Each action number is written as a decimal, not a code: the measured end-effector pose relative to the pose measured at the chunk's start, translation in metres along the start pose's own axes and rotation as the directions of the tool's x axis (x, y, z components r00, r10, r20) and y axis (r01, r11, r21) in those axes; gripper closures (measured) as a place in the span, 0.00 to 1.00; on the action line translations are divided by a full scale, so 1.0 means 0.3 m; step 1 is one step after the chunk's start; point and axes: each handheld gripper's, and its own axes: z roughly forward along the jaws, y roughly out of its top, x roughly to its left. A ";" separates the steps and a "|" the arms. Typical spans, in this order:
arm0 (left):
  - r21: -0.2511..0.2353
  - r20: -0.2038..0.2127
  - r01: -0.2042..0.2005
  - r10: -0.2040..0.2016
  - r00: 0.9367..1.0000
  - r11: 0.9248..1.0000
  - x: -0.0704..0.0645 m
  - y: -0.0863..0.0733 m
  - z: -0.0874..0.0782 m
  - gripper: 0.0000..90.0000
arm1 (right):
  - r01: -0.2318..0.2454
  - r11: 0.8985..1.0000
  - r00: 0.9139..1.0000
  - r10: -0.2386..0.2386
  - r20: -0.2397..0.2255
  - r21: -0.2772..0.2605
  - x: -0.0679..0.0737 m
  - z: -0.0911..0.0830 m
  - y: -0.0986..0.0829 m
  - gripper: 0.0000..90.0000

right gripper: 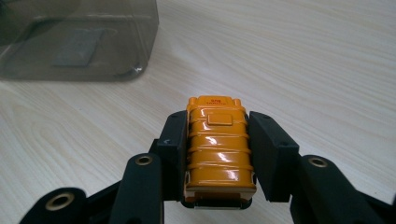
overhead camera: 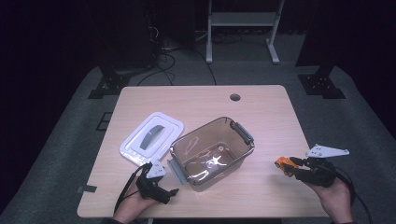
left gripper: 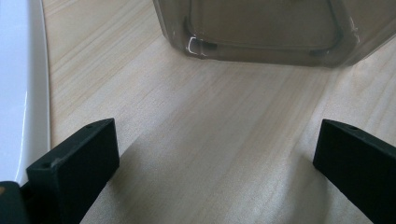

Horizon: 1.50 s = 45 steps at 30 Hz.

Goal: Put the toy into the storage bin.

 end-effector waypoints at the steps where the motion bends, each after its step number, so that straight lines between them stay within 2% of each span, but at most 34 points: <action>1: 0.000 0.000 0.000 0.000 1.000 1.000 0.000 0.000 0.000 0.00 | 0.002 1.000 1.000 -0.002 0.001 -0.002 0.003 -0.004 0.005 0.65; 15: 0.000 0.000 0.000 0.000 1.000 1.000 0.000 0.000 0.000 0.00 | 0.019 0.999 1.000 -0.019 -0.002 -0.036 0.027 -0.058 0.073 0.65; 20: -0.001 0.000 0.000 0.000 1.000 1.000 0.000 0.000 0.000 0.00 | 0.041 0.998 0.999 -0.041 -0.008 -0.047 0.039 -0.071 0.101 0.65; 29: -0.001 0.000 0.000 0.000 1.000 1.000 0.000 0.000 0.000 0.00 | 0.058 0.994 0.998 -0.060 -0.025 -0.090 0.062 -0.101 0.165 0.65; 45: -0.001 -0.002 0.001 -0.001 1.000 1.000 0.000 0.000 0.000 0.00 | 0.099 0.985 0.992 -0.109 -0.064 -0.138 0.124 -0.108 0.269 0.65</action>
